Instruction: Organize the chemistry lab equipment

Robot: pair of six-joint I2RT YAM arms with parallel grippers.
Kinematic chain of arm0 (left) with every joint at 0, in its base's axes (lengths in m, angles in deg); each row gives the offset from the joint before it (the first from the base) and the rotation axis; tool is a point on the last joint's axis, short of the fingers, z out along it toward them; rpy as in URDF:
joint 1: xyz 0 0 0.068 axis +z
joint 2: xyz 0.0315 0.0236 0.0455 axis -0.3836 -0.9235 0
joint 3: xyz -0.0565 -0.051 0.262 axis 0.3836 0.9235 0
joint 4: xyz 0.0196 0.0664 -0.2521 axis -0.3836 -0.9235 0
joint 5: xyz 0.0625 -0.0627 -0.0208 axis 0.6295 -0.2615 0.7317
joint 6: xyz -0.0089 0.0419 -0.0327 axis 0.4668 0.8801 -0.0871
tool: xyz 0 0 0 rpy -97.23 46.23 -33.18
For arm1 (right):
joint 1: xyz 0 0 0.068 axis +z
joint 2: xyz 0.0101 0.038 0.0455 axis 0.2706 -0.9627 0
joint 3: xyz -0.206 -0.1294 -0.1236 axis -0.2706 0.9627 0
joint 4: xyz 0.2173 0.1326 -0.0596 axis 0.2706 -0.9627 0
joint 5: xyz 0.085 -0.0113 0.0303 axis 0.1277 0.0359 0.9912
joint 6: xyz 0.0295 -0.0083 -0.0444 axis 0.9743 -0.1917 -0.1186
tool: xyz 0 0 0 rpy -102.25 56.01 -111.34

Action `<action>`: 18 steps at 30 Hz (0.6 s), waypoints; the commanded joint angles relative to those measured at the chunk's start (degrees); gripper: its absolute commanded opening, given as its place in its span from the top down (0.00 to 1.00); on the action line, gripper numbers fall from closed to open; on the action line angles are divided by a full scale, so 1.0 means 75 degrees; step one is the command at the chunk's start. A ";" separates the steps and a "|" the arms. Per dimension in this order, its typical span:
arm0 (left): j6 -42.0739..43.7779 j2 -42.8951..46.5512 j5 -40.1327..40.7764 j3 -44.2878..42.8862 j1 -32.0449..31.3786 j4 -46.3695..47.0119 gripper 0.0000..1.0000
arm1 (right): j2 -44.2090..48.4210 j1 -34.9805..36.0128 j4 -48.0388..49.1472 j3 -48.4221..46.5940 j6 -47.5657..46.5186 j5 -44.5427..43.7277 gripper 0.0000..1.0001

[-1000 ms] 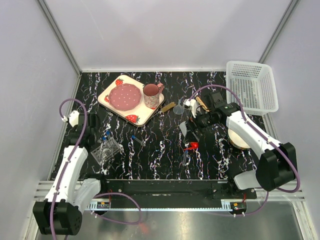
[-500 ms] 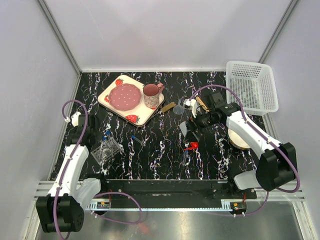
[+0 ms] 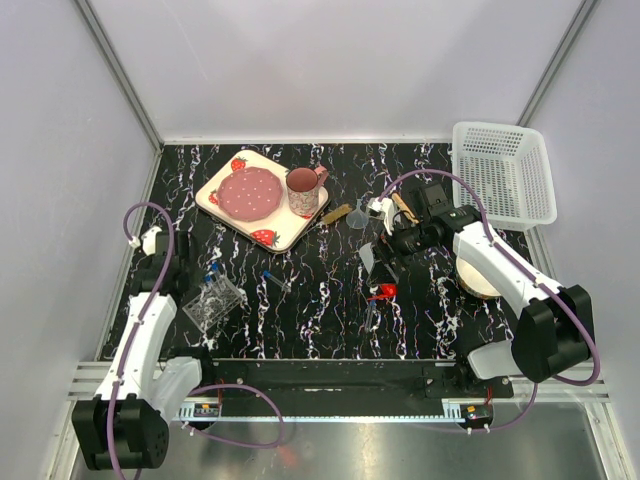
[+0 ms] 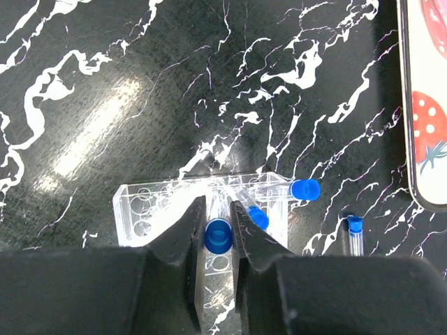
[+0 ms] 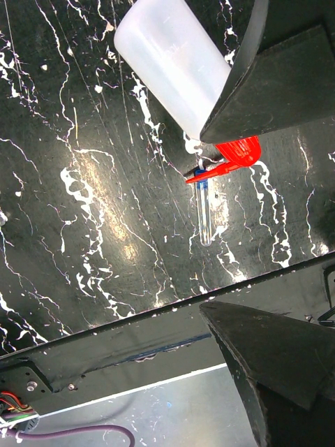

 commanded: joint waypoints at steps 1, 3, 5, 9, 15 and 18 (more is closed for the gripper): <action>0.0041 0.0285 0.0035 -0.0307 0.0032 -0.0198 0.93 | 0.0056 -0.0041 0.0141 -0.0004 -0.0025 0.0236 0.00; 0.0041 0.0308 0.0012 -0.0318 0.0032 -0.0210 0.93 | 0.0068 -0.0053 0.0141 -0.0004 -0.0036 0.0260 0.00; 0.0052 0.0320 0.0036 -0.0342 0.0032 -0.0233 0.93 | 0.0068 -0.0042 0.0129 -0.0004 -0.0025 0.0260 0.00; 0.0087 0.0250 -0.0011 -0.0342 0.0032 -0.0233 0.93 | 0.0080 -0.0053 0.0129 -0.0004 -0.0024 0.0248 0.00; 0.0204 -0.0019 -0.0046 -0.0307 0.0032 -0.0070 0.93 | 0.0080 -0.0053 0.0129 0.0008 -0.0036 0.0248 0.00; 0.0263 -0.0137 -0.0105 -0.0318 0.0044 0.0001 0.93 | 0.0080 -0.0053 0.0129 -0.0004 -0.0036 0.0260 0.00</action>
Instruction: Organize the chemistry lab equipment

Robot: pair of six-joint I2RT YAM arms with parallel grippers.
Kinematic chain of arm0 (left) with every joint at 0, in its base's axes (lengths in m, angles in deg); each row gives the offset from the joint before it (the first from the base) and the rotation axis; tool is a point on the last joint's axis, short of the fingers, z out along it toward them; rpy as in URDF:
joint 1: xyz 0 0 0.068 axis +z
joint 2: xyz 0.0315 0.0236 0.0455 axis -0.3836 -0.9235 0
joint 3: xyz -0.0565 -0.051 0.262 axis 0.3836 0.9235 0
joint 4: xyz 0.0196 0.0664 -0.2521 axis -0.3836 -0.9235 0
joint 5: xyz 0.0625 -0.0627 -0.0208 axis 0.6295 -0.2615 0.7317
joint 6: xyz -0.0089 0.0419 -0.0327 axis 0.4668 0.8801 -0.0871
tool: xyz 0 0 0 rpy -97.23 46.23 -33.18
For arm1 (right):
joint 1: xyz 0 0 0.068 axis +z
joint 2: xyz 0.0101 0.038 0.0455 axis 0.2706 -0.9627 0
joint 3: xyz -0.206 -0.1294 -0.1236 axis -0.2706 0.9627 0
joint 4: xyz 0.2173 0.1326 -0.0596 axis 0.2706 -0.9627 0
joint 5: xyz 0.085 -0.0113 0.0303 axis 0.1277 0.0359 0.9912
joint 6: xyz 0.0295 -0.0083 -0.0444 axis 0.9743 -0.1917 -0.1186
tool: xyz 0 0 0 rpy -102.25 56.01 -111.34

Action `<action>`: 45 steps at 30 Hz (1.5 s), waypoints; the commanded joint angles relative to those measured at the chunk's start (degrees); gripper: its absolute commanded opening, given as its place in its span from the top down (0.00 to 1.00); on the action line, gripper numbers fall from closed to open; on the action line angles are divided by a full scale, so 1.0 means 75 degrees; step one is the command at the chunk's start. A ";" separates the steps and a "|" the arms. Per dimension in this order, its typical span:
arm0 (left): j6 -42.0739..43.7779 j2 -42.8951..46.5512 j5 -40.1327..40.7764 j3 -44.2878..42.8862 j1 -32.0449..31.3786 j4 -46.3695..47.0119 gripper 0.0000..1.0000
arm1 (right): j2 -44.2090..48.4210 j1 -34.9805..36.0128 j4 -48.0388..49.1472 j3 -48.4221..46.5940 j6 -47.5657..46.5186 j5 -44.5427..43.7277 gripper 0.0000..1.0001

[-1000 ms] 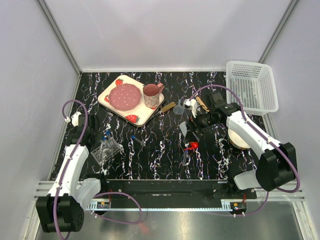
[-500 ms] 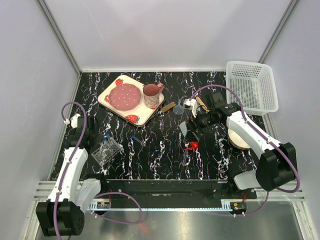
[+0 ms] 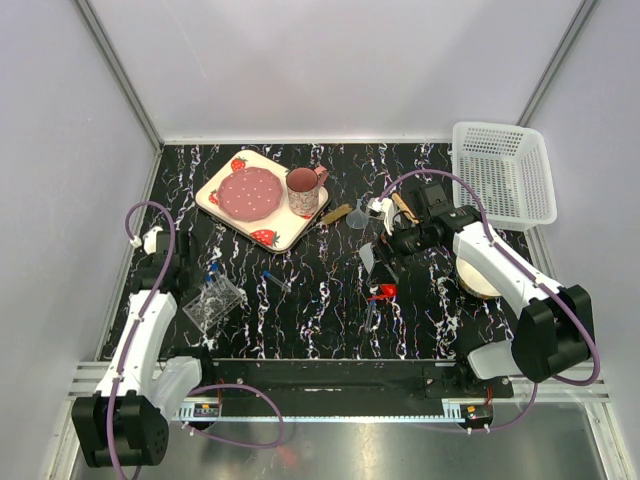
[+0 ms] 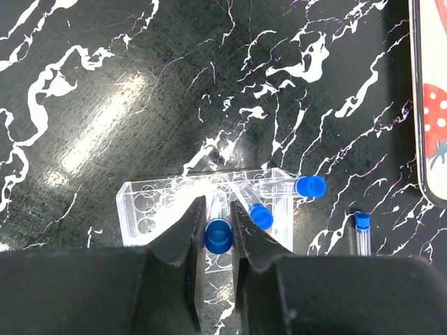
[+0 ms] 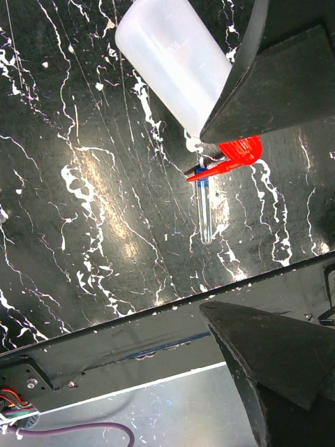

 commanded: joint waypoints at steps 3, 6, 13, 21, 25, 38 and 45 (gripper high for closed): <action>0.0240 -0.0183 -0.0131 -0.0248 0.0032 0.0295 0.92 | 0.0068 -0.0062 0.0114 -0.0019 -0.0048 0.0204 0.00; 0.0299 -0.0324 -0.0178 -0.0237 0.0032 0.0342 0.90 | 0.0068 -0.0050 0.0103 -0.0019 -0.0048 0.0204 0.00; 0.0404 -0.0640 -0.0295 -0.0225 0.0032 0.0507 0.83 | 0.0068 -0.0062 0.0114 -0.0018 -0.0060 0.0204 0.00; 0.0416 -0.0512 -0.0319 -0.0330 0.0032 0.0413 0.66 | 0.0033 -0.0062 0.0103 -0.0019 -0.0071 0.0193 0.00; 0.0428 -0.0360 -0.0307 -0.0471 0.0032 0.0249 0.57 | 0.0010 -0.0062 0.0091 -0.0019 -0.0083 0.0193 0.00; 0.0580 0.0671 -0.0260 -0.1057 0.0032 -0.0431 0.40 | 0.0010 -0.0074 0.0067 0.0063 -0.0224 0.0310 0.00; 0.0966 0.1409 -0.0927 -0.1057 0.0044 -0.0419 0.17 | 0.0255 -0.0074 0.0079 0.0110 -0.0364 0.0614 0.00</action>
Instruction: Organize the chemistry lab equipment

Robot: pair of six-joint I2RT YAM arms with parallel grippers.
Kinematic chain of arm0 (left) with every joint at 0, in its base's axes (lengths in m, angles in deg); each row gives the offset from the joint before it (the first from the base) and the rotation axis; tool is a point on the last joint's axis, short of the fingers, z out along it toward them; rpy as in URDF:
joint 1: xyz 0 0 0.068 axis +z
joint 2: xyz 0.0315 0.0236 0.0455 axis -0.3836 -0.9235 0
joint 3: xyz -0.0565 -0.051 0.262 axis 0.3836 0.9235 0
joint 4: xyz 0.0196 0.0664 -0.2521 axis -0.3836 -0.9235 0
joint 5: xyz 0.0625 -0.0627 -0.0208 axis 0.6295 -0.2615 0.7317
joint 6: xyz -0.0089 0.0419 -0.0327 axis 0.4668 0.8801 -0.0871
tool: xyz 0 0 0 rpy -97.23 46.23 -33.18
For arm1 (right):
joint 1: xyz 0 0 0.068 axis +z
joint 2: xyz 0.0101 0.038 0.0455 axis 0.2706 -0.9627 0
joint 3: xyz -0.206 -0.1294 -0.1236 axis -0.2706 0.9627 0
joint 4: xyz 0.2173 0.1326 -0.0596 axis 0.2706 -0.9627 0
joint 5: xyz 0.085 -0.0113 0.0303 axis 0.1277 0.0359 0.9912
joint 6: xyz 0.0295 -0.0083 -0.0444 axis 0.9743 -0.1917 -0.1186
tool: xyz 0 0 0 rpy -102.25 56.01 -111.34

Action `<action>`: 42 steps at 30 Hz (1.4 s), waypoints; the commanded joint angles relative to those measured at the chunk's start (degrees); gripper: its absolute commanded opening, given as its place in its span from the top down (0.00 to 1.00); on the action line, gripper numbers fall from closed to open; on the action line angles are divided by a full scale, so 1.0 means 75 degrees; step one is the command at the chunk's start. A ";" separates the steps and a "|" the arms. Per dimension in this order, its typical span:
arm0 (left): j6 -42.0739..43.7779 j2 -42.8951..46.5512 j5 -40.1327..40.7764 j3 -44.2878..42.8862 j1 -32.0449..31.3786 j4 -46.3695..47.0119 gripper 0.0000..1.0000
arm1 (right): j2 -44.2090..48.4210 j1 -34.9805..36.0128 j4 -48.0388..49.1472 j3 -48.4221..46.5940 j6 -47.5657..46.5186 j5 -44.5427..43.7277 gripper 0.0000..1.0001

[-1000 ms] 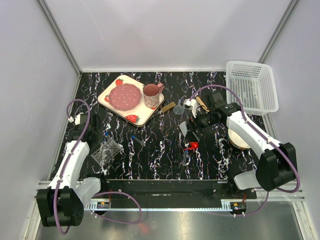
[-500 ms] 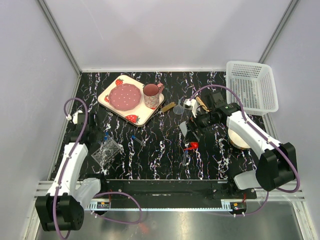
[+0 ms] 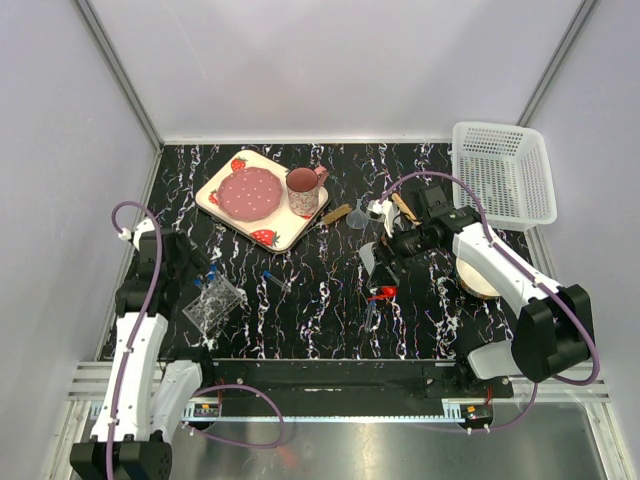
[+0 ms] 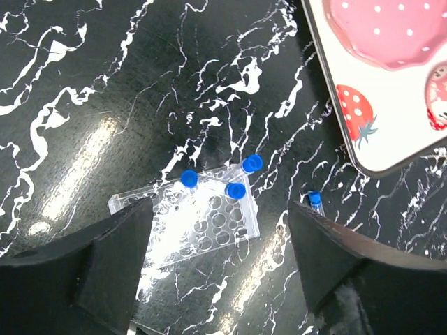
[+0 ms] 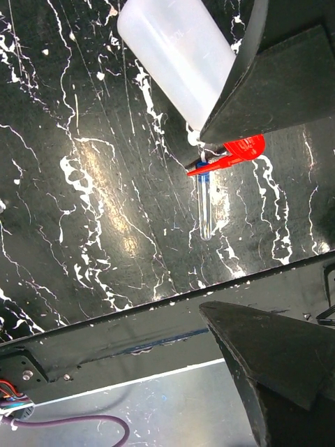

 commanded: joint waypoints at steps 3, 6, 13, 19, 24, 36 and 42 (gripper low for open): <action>0.0513 0.0598 -0.0930 -0.0331 0.0032 0.0135 0.07 | 0.0349 -0.0033 0.0094 -0.0015 -0.0274 0.0720 0.00; 0.0630 0.0855 -0.1164 -0.0378 0.0044 0.0123 0.04 | 0.0268 0.0037 -0.0116 -0.0225 -0.0426 0.0581 0.00; 0.0467 0.1418 -0.1784 -0.0238 0.0044 0.0076 0.04 | -0.0798 0.1464 -0.0657 -0.1537 -0.0205 -0.0951 0.00; 0.0338 0.1863 -0.2114 -0.0214 0.0044 -0.0123 0.02 | -0.2531 0.3141 -0.0351 -0.3013 0.1013 -0.2721 0.00; 0.0045 0.2121 -0.2079 -0.0156 0.0044 -0.0275 0.01 | -0.3962 0.3822 -0.0130 -0.4220 0.1740 -0.3531 0.00; -0.0413 0.2825 -0.1997 0.0172 0.0044 -0.0345 0.01 | -0.6341 0.4479 0.0082 -0.6072 0.2960 -0.5021 0.14; -0.0389 0.2930 -0.2032 0.0172 0.0032 -0.0404 0.01 | -0.6775 0.4642 0.0047 -0.6413 0.3054 -0.5174 0.29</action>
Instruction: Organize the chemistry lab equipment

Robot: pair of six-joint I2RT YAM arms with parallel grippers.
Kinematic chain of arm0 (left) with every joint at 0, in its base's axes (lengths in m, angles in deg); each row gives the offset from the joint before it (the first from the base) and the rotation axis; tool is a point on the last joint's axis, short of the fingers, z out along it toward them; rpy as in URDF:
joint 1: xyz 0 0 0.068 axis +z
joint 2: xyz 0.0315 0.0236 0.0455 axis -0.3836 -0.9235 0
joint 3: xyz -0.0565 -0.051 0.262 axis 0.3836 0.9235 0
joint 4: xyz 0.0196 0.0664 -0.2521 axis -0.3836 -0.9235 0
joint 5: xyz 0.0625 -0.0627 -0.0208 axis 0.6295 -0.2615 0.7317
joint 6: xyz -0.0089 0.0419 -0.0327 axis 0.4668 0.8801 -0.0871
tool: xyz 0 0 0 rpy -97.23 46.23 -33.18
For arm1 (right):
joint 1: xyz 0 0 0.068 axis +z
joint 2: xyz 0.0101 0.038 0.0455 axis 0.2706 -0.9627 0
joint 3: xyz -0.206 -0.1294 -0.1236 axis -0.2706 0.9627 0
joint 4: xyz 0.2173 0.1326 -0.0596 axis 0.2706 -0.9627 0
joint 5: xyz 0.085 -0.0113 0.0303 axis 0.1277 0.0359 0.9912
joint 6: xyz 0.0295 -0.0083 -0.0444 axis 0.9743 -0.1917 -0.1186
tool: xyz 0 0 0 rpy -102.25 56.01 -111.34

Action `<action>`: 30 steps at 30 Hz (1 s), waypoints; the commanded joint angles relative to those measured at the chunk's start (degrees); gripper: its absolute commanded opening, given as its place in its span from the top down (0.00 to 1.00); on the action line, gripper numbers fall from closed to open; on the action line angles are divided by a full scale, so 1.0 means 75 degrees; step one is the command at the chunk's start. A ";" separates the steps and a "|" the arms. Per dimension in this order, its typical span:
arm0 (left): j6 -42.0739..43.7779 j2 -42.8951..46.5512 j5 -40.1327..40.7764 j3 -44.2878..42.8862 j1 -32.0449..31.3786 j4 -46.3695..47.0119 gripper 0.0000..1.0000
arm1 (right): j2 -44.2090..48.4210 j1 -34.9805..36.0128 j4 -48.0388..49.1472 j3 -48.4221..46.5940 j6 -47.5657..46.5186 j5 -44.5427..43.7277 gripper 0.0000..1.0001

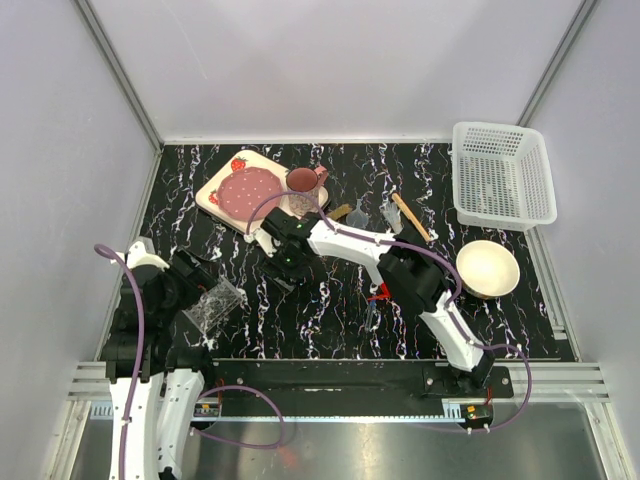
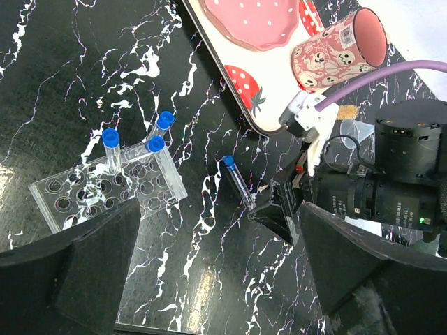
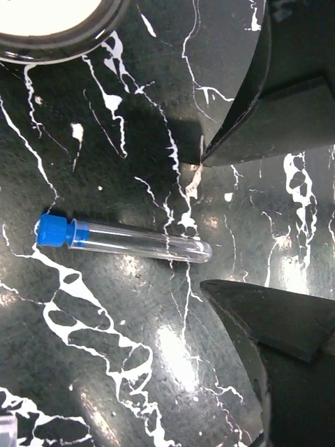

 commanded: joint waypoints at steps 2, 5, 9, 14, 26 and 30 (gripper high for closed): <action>-0.0048 0.0089 -0.0074 -0.0046 0.0041 0.0111 0.01 | -0.0178 0.0245 0.0021 -0.0506 0.0247 -0.0324 0.33; -0.0048 0.0112 -0.0144 -0.0034 0.0029 0.0100 0.01 | -0.0283 0.0351 0.0032 -0.0495 0.0259 -0.0429 0.43; -0.0106 0.0124 -0.0226 -0.0034 0.0029 0.0088 0.01 | -0.0436 0.0398 0.0020 -0.0471 0.0248 -0.1014 0.56; -0.0224 0.0124 -0.0483 -0.0046 0.0029 0.0088 0.01 | -0.0483 0.0398 0.0021 -0.0284 0.0107 -0.1554 0.67; -0.1090 -0.0005 -0.2474 0.0655 0.0029 0.1118 0.01 | 0.0840 0.0152 0.0372 0.0828 -0.0209 -0.0678 0.86; -0.1791 -0.0040 -0.3423 0.1230 0.0041 0.2135 0.01 | 0.1789 -0.0141 0.0722 0.1519 -0.0338 0.0644 0.86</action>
